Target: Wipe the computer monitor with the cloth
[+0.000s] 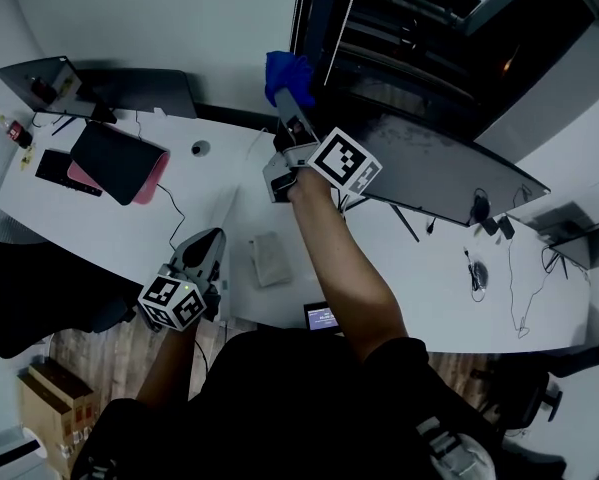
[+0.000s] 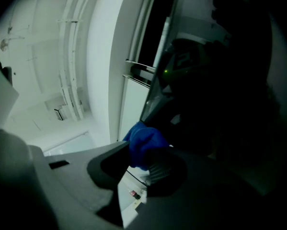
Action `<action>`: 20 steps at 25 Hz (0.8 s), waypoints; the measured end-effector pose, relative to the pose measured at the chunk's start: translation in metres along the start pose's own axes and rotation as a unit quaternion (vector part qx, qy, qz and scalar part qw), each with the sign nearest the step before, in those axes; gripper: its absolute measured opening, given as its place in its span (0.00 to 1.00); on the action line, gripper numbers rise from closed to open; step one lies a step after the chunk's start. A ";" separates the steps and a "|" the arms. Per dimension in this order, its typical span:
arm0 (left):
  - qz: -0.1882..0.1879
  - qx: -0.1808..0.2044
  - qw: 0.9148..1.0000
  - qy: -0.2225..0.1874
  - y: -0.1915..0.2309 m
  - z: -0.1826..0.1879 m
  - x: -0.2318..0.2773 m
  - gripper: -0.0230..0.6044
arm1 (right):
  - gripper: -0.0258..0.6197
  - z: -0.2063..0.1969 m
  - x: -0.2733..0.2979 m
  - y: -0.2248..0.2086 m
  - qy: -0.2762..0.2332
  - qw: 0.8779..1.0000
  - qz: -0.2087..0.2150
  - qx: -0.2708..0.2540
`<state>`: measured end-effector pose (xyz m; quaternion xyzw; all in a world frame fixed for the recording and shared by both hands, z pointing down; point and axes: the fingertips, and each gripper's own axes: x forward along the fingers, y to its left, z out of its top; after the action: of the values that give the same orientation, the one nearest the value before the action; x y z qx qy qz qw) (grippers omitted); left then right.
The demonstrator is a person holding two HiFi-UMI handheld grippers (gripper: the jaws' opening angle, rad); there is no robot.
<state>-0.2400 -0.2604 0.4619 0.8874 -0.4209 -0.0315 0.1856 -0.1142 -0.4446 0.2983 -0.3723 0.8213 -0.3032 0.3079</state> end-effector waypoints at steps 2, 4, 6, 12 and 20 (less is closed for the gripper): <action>0.000 0.001 1.000 -0.001 -0.001 0.001 -0.001 0.03 | 0.18 0.004 0.000 0.007 0.002 1.000 0.004 -0.031; 0.001 0.004 1.000 -0.007 -0.001 0.005 -0.001 0.03 | 0.18 0.011 0.003 0.014 0.001 0.999 0.014 -0.044; 0.001 0.004 1.000 -0.015 -0.002 0.009 -0.002 0.03 | 0.18 0.018 0.003 0.025 -0.004 0.998 0.026 -0.050; 0.004 0.004 1.000 -0.023 0.001 0.013 -0.002 0.03 | 0.18 0.041 -0.016 0.057 -0.014 0.991 0.071 -0.111; -0.031 0.004 0.999 -0.024 -0.007 0.017 0.022 0.03 | 0.18 0.060 -0.112 0.066 0.032 0.921 0.024 -0.387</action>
<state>-0.2240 -0.2784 0.4461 0.8998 -0.3973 -0.0574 0.1709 -0.0379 -0.3358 0.2442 -0.4324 0.8929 0.0338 0.1205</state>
